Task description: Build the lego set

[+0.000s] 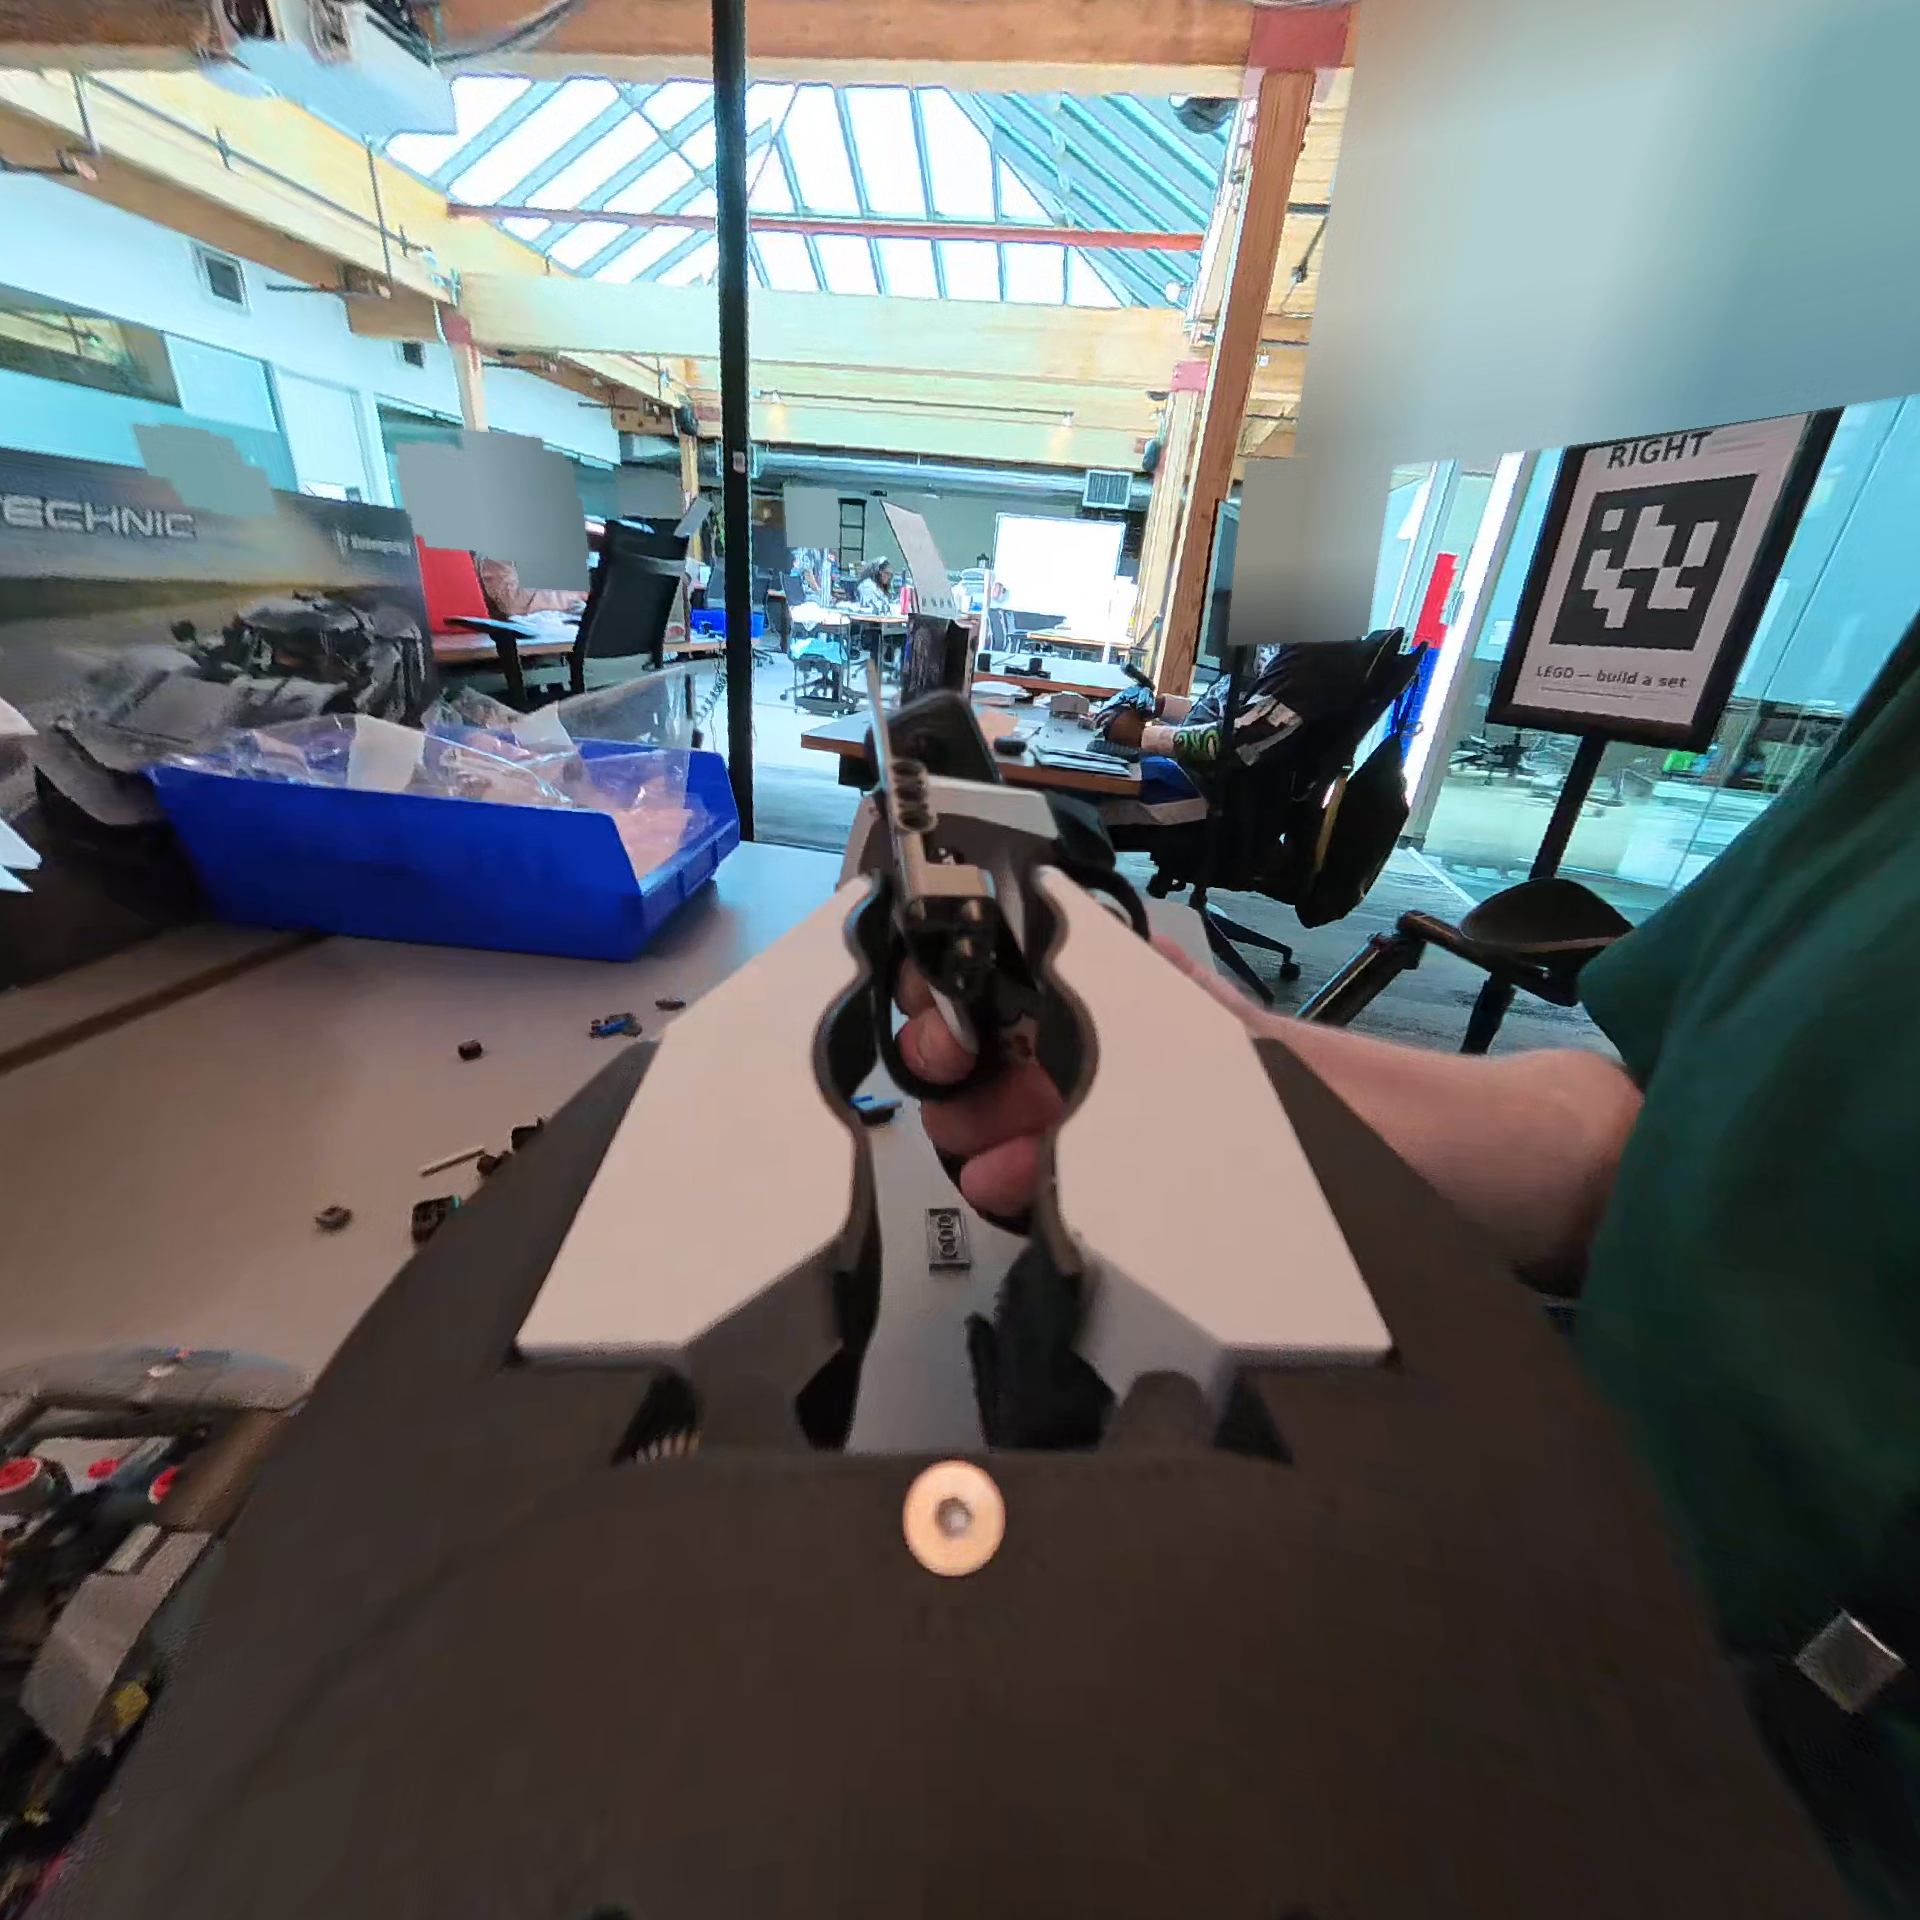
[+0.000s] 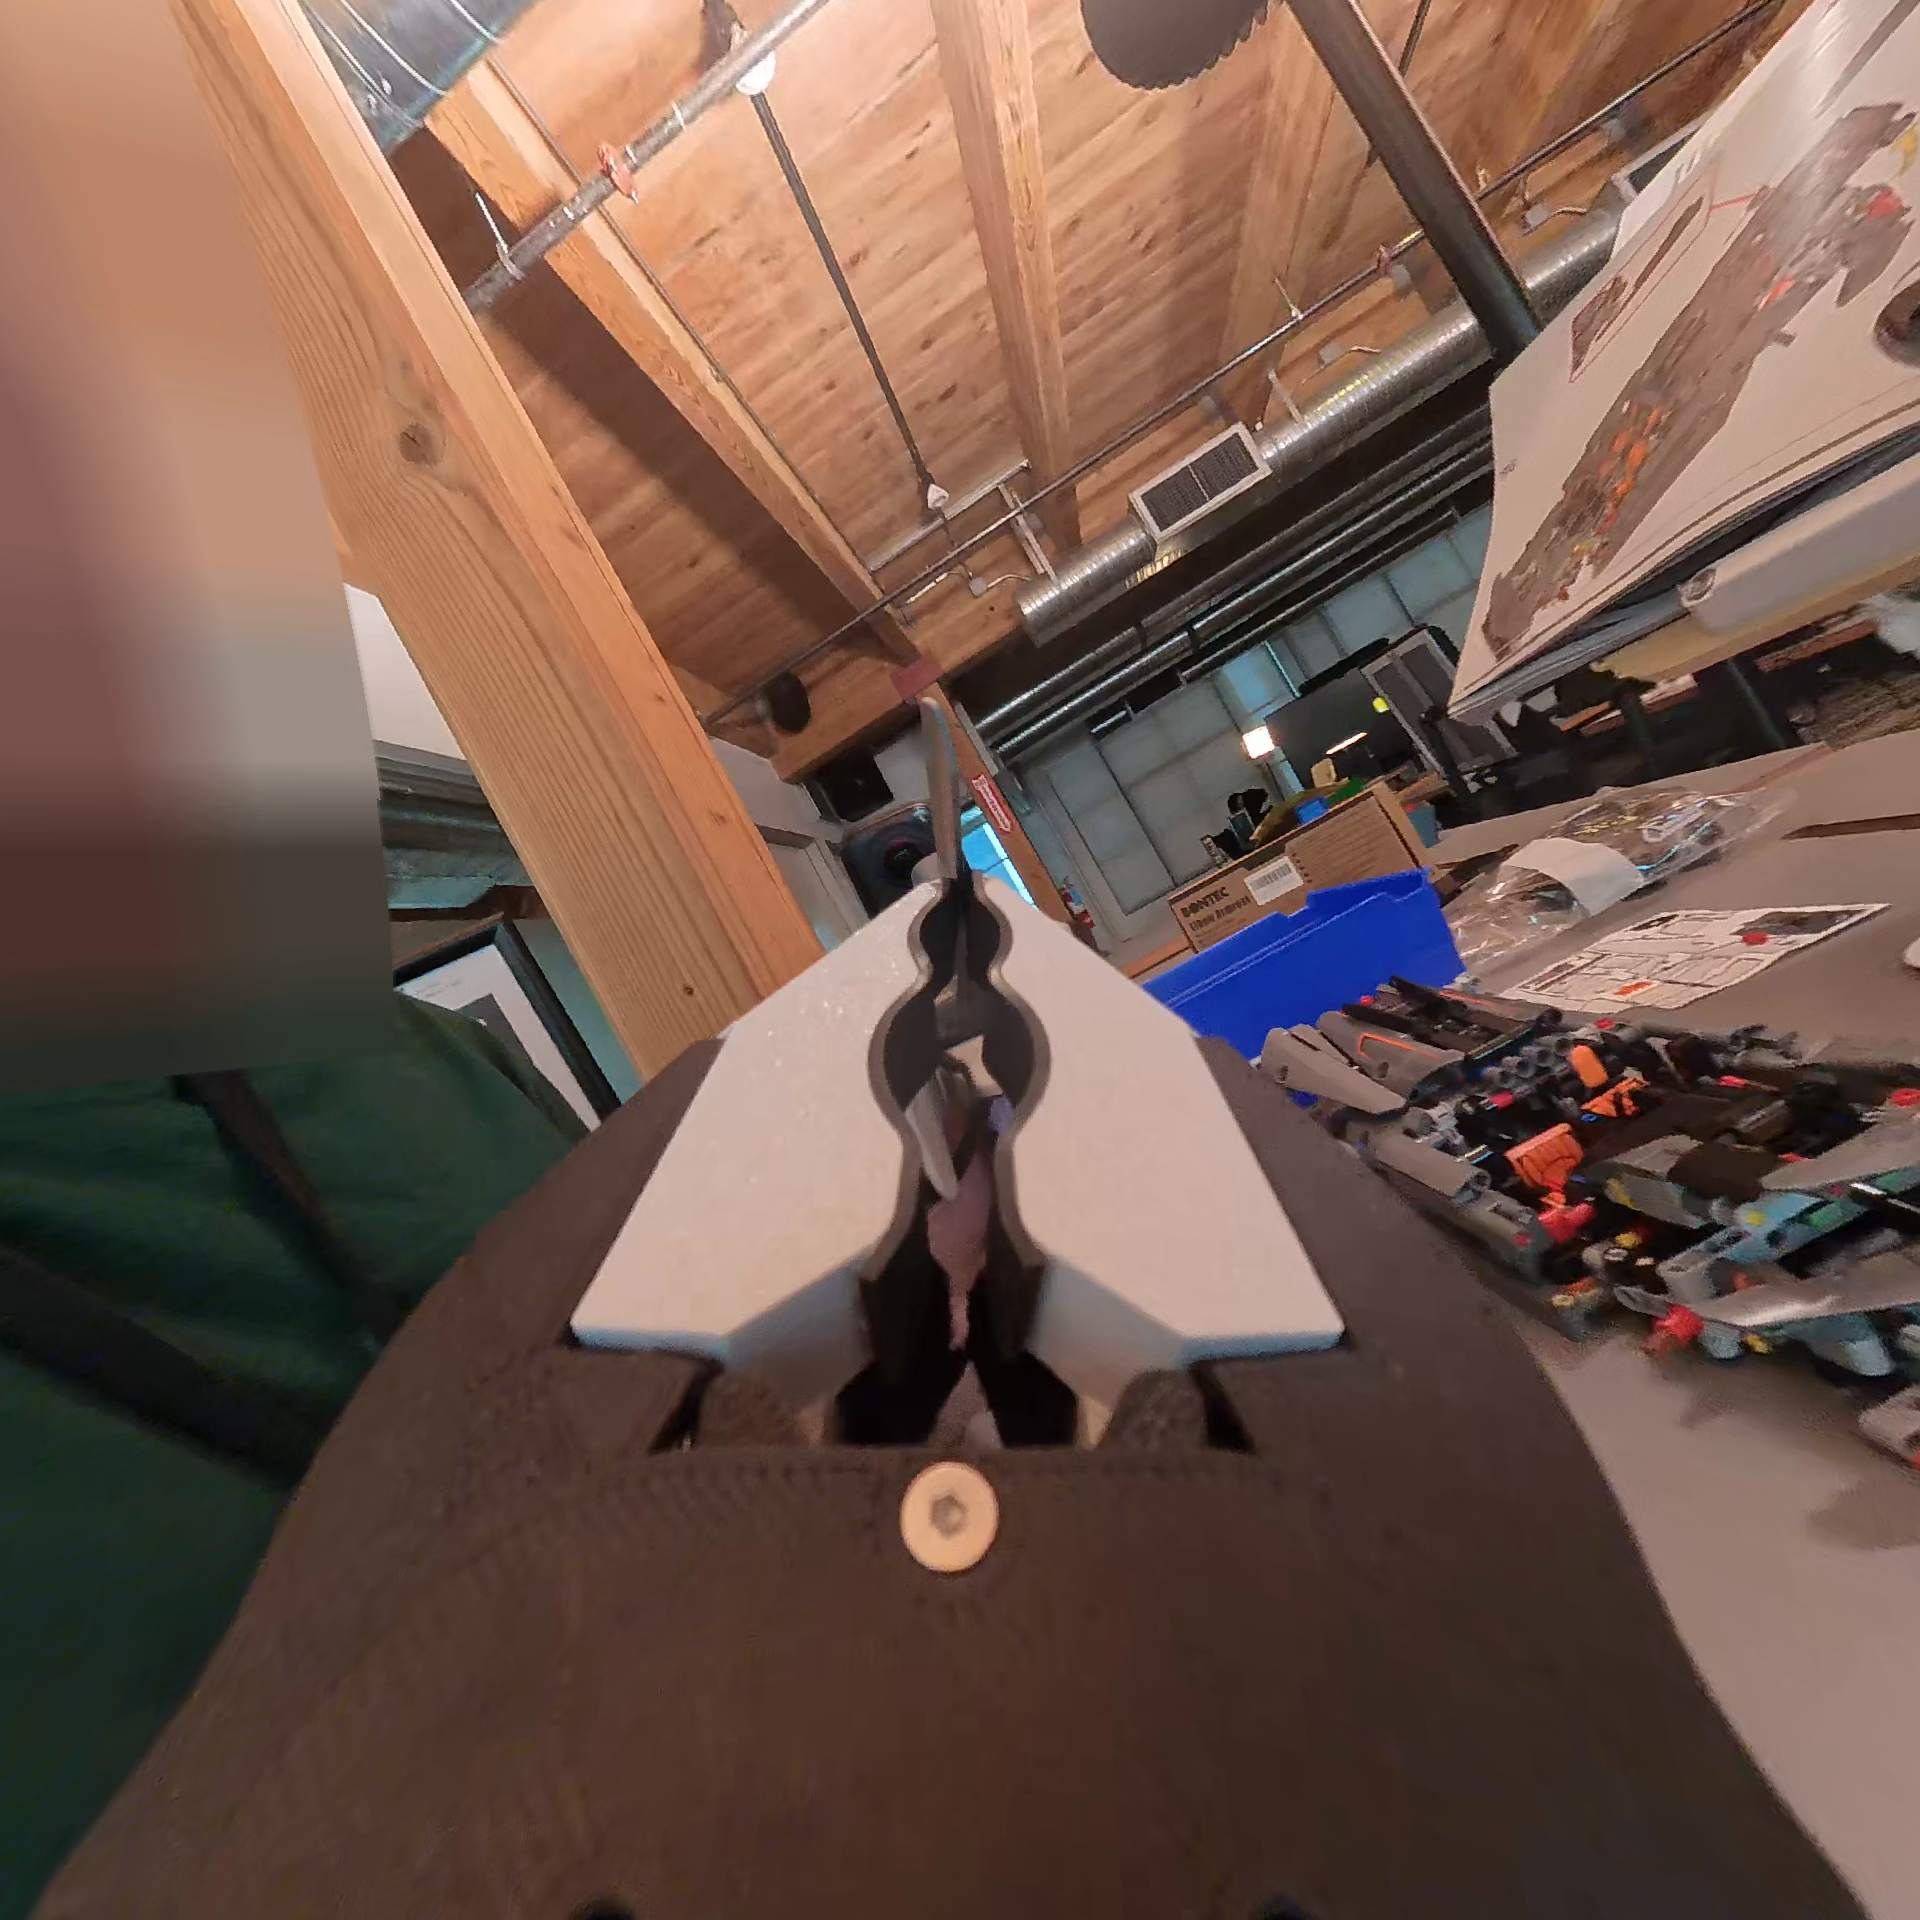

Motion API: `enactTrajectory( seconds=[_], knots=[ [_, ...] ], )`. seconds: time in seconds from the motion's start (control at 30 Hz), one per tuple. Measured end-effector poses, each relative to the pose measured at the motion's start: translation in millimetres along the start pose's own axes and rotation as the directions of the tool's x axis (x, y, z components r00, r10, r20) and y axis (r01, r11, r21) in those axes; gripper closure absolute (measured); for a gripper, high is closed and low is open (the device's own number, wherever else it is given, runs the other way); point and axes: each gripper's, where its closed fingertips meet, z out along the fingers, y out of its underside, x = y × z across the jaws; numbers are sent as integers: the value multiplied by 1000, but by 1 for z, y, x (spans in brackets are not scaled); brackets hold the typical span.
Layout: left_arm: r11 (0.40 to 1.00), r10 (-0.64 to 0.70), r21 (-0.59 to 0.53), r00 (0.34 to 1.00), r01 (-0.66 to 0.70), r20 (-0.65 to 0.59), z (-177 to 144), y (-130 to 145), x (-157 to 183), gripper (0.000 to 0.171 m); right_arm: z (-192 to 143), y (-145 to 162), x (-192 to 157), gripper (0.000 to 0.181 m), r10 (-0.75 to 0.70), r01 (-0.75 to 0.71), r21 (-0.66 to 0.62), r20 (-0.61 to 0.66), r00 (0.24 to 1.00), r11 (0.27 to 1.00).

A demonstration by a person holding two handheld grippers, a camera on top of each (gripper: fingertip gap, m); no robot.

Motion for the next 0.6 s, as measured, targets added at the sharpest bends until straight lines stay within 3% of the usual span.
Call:
enactTrajectory(
  seconds=[0.03,0.2,0.37,0.47,0.6],
  knots=[
    [1000,11,9,1000,-11,12,-1,-2,-1,156,1,2,-1,181,12,-13,7,9,1000,1000],
    [999,43,-35,998,-42,43,-6,0,-4,158,1,8,2,181,9,-9,6,-12,1000,1000],
    [962,198,-200,979,-184,55,-12,5,-3,158,-5,4,7,163,-237,214,-156,-145,961,964],
    [918,306,-292,947,-267,96,-17,6,-9,158,-11,-2,8,160,-439,370,-298,-211,873,880],
    [859,416,-375,902,-348,118,-19,7,-12,158,-12,2,11,154,-693,501,-547,-220,687,671]
  ],
)
